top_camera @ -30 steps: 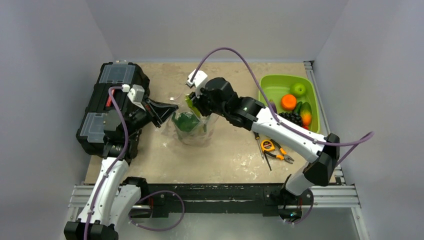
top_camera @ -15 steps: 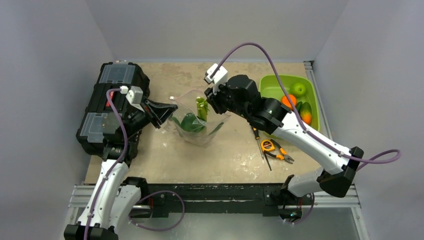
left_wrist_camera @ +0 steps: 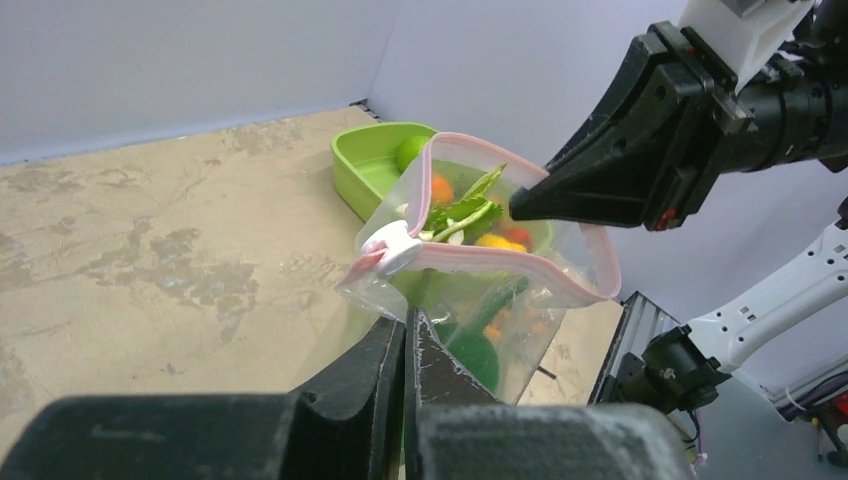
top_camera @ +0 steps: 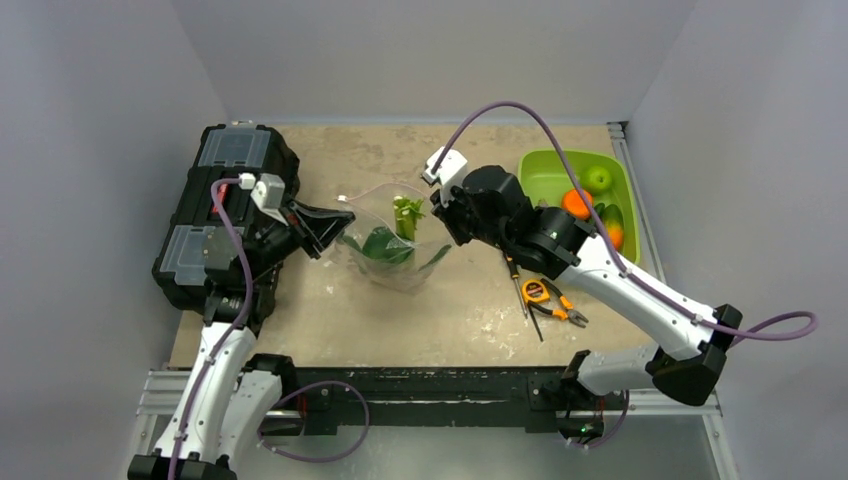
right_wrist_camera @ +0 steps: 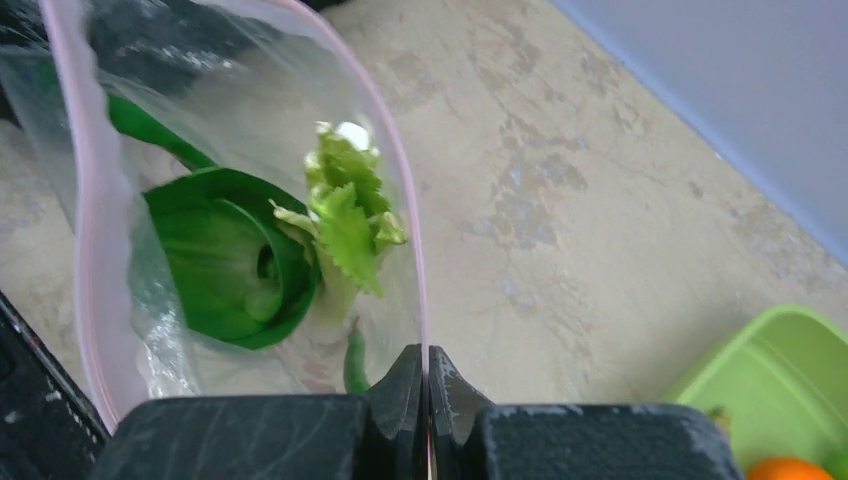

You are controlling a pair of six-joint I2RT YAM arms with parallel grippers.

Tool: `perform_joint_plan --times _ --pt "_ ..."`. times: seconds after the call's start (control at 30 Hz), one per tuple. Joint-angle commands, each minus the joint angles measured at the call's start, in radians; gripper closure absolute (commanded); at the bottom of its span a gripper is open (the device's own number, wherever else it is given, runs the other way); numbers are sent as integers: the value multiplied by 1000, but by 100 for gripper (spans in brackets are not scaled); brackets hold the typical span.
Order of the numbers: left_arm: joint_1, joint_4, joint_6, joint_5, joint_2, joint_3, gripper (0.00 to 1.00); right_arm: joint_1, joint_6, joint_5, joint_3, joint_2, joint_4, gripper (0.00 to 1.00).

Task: Place the food in the zip-top bag and seal the zipper
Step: Adjust the zipper food storage bag at the center of the board, then adjust the fake vegetable in the zipper food storage bag.

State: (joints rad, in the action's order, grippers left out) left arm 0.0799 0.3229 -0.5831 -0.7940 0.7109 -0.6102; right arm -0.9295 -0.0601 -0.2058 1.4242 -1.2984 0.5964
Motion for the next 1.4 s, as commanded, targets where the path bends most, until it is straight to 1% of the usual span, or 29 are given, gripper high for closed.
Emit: perform_joint_plan --times 0.0,0.07,0.13,0.23,0.3,0.37,0.43,0.53,0.57,0.6,0.67,0.73,0.77,0.8,0.83,0.9,0.97,1.03,1.13,1.23,1.37 --pt "0 -130 -3 40 -99 -81 100 2 -15 -130 202 29 113 100" --pt "1 -213 21 76 -151 -101 100 20 -23 -165 247 43 150 100" --pt "0 -257 47 92 -167 -105 100 79 -20 -62 227 49 154 100" --pt "0 -261 38 69 -136 -78 100 96 -26 54 111 36 101 100" --pt "1 -210 3 51 -127 -41 100 96 -30 54 47 30 56 100" --pt "1 -163 -16 44 -138 -8 100 98 -46 38 37 19 70 100" --pt "1 -177 -1 43 -152 -10 100 98 -64 33 44 31 85 100" --pt "1 -196 7 36 -152 -20 100 98 -75 79 69 56 89 100" --pt "1 -188 1 34 -147 -17 100 98 -71 87 84 56 93 97" --pt "2 -177 -10 33 -143 -13 100 98 -69 95 100 51 99 91" --pt "1 -149 -34 34 -139 -2 100 98 -68 99 118 32 121 89" --pt "2 -117 -55 33 -139 11 100 96 -57 114 132 10 137 82" --pt "2 -112 -63 32 -139 11 100 96 -40 90 137 4 139 76" --pt "1 -114 -67 32 -138 9 100 95 -12 56 142 5 137 65" --pt "1 -117 -69 30 -138 5 100 95 20 29 157 7 140 60" --pt "1 -116 -77 30 -143 5 100 94 128 -7 202 17 152 59" --pt "1 -118 -74 30 -147 7 100 95 227 17 225 35 150 56" --pt "2 -127 -62 31 -147 9 100 87 271 76 212 52 136 53" --pt "2 -129 -54 26 -139 7 100 50 339 95 163 61 107 52" --pt "1 -129 -52 19 -128 -2 100 7 434 49 148 39 104 52" --pt "3 -128 -55 20 -128 -7 100 -51 566 -92 122 31 92 53"
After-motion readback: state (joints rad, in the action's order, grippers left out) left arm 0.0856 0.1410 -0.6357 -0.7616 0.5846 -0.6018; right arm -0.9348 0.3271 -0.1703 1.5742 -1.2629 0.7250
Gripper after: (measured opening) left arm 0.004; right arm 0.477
